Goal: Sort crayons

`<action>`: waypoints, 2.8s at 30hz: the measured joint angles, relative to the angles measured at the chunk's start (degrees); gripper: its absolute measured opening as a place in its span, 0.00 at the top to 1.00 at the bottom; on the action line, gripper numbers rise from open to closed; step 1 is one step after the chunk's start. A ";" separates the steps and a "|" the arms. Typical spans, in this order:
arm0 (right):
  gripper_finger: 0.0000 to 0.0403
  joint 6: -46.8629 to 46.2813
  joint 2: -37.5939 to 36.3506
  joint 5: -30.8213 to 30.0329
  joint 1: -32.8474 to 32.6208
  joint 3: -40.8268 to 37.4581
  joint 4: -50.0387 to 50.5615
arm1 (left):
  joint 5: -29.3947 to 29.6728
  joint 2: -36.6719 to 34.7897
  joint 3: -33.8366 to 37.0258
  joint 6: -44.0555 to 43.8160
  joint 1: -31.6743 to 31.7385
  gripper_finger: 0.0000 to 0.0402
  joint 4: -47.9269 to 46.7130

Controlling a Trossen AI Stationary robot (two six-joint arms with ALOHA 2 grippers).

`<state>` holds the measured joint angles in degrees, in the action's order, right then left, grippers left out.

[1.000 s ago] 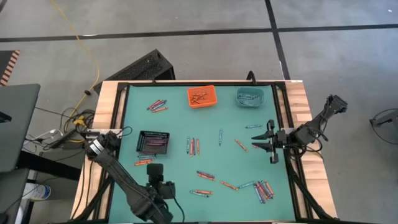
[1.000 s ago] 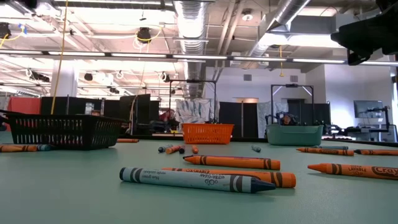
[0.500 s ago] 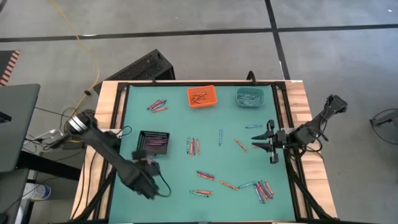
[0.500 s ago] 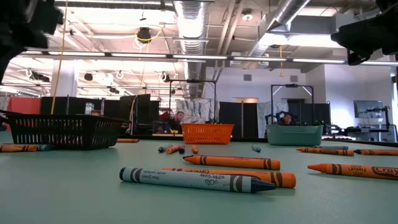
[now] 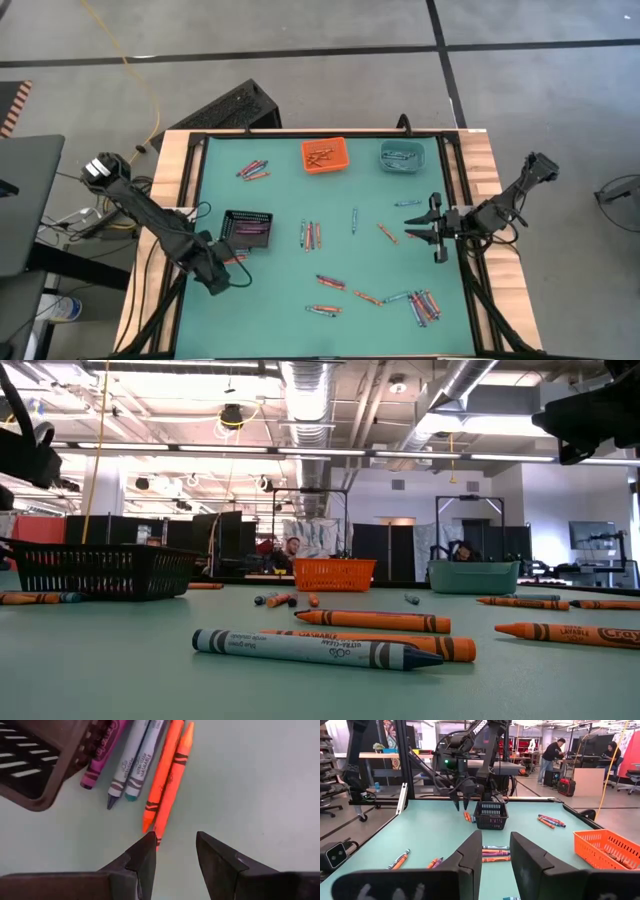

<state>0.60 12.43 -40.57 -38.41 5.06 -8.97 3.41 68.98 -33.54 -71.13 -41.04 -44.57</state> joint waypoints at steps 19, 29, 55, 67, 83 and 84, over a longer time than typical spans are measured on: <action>0.74 -0.04 0.00 0.00 0.00 0.00 0.00 | 4.47 -0.01 -0.30 3.39 0.00 0.68 -6.45; 0.74 -0.06 0.00 0.00 0.01 0.00 0.00 | 1.33 2.11 -0.28 3.74 0.00 0.68 -3.49; 0.74 0.00 0.00 -0.03 0.00 0.00 -0.02 | -2.27 8.82 -0.39 7.05 -0.04 0.85 -1.67; 0.74 -0.02 -0.01 -0.03 0.00 0.00 -0.02 | -2.43 8.87 -0.91 6.96 -0.02 0.98 -1.92; 0.74 -0.02 -0.02 -0.06 0.02 0.00 -0.04 | 0.99 9.00 -14.45 18.11 3.03 0.98 -0.27; 0.74 -0.02 -0.01 -0.11 0.02 0.00 -0.05 | 3.63 9.00 -15.46 20.84 4.18 0.97 1.33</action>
<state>0.58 12.41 -40.69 -38.39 5.06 -9.02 7.04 77.97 -49.00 -50.29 -36.86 -43.23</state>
